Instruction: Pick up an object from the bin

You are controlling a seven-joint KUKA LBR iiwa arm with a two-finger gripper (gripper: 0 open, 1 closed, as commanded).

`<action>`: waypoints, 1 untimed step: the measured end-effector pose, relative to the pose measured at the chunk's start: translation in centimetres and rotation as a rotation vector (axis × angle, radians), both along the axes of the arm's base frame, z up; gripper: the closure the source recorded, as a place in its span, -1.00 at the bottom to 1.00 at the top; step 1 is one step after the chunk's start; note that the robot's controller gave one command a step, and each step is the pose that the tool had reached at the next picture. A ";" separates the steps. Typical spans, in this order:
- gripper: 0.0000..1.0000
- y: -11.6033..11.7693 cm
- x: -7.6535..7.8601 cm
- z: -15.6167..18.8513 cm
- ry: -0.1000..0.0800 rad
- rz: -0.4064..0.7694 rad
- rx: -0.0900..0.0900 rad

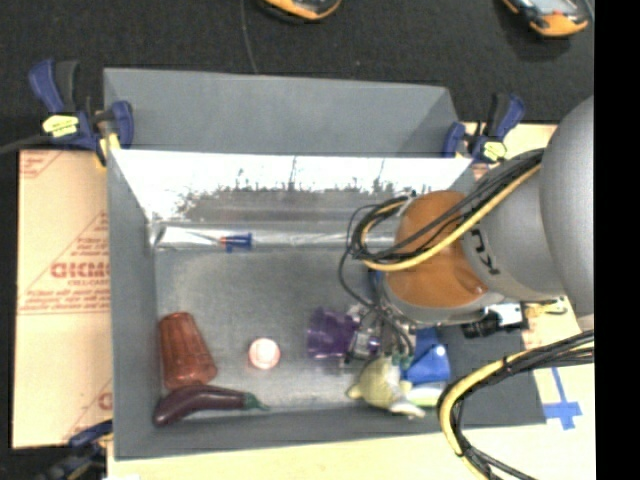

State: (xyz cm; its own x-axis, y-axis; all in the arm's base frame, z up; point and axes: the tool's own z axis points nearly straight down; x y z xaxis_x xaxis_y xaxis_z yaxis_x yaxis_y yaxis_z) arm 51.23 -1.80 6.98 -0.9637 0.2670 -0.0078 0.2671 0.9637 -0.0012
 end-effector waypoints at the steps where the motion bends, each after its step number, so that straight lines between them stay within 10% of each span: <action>1: 1.00 0.0 0.0 0.0 0.000 0.001 0.000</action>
Offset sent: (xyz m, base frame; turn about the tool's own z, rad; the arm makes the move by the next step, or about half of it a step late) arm 0.0000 0.0001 0.0308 -0.0007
